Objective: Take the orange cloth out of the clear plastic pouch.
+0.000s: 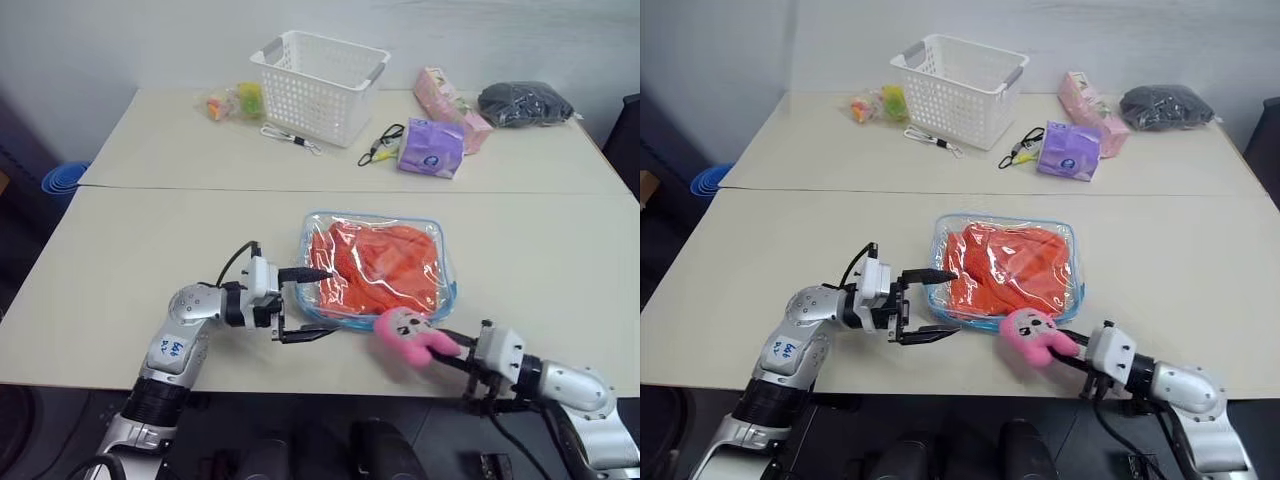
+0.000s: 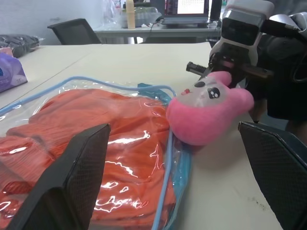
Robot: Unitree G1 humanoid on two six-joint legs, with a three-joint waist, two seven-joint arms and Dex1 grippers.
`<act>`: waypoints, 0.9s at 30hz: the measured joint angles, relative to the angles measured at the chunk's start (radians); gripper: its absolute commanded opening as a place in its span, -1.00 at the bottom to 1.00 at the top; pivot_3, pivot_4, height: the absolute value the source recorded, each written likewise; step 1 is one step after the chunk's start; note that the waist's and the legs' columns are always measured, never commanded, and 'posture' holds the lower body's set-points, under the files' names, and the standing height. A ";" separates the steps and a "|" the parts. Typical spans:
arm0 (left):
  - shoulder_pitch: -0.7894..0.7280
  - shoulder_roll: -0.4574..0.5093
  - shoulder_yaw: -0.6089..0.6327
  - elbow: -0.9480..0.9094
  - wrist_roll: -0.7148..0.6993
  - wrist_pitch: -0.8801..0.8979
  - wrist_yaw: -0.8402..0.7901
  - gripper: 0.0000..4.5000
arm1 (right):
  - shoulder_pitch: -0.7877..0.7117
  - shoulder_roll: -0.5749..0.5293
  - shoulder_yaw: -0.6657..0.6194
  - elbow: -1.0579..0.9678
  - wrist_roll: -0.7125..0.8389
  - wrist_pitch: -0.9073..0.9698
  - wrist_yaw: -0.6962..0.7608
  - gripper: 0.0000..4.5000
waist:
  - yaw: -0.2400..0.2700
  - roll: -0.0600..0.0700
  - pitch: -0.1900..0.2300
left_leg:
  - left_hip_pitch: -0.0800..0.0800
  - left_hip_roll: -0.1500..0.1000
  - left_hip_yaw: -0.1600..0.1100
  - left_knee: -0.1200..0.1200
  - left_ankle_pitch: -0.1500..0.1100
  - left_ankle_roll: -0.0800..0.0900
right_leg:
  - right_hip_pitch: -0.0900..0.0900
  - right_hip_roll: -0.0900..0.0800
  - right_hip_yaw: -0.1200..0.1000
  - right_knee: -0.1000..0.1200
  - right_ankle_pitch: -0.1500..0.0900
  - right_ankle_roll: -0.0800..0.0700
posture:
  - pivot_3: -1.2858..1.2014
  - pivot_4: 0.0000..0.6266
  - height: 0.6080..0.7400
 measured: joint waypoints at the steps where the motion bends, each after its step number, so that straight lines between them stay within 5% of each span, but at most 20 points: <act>1: 0.000 0.000 0.000 0.000 0.001 -0.001 0.001 1.00 | -0.003 -0.003 0.009 0.001 -0.010 -0.002 0.000 -0.13 | 0.000 0.000 0.000 | 0.000 0.000 0.000 0.000 0.000 0.000 | 0.000 0.000 0.000 0.000 0.000 0.000 | 0.03 -0.52 1.00; 8: -0.002 0.009 0.001 0.002 0.003 -0.002 0.005 1.00 | 0.003 -0.081 0.028 0.007 -0.016 -0.093 0.072 0.95 | 0.000 0.000 0.000 | 0.000 0.000 0.000 0.000 0.000 0.000 | 0.000 0.000 0.000 0.000 0.000 0.000 | 0.03 -0.52 1.00; 17: 0.020 0.108 0.042 -0.007 -0.075 0.087 -0.080 1.00 | 0.187 -0.360 -0.114 -0.148 0.275 0.117 0.286 0.99 | 0.000 -0.002 0.001 | 0.000 0.001 -0.001 0.000 0.000 0.001 | 0.002 0.000 -0.001 -0.002 0.000 0.000 | 0.03 -0.52 1.00; 22: 0.040 0.185 0.093 -0.028 -0.131 0.130 -0.152 1.00 | 0.198 -0.381 -0.246 -0.055 0.313 0.115 0.382 0.99 | 0.001 -0.003 0.002 | 0.000 0.001 -0.001 0.000 -0.001 0.002 | 0.002 0.000 -0.001 -0.004 0.000 0.000 | 0.03 -0.52 1.00; 27: 0.070 0.240 0.116 -0.103 -0.166 0.171 -0.201 1.00 | -0.045 -0.369 -0.247 0.255 0.192 -0.107 0.423 0.99 | -0.004 -0.003 0.003 | 0.000 0.001 0.001 0.000 -0.001 0.003 | 0.003 -0.001 0.000 -0.008 0.000 0.000 | 0.03 -0.52 1.00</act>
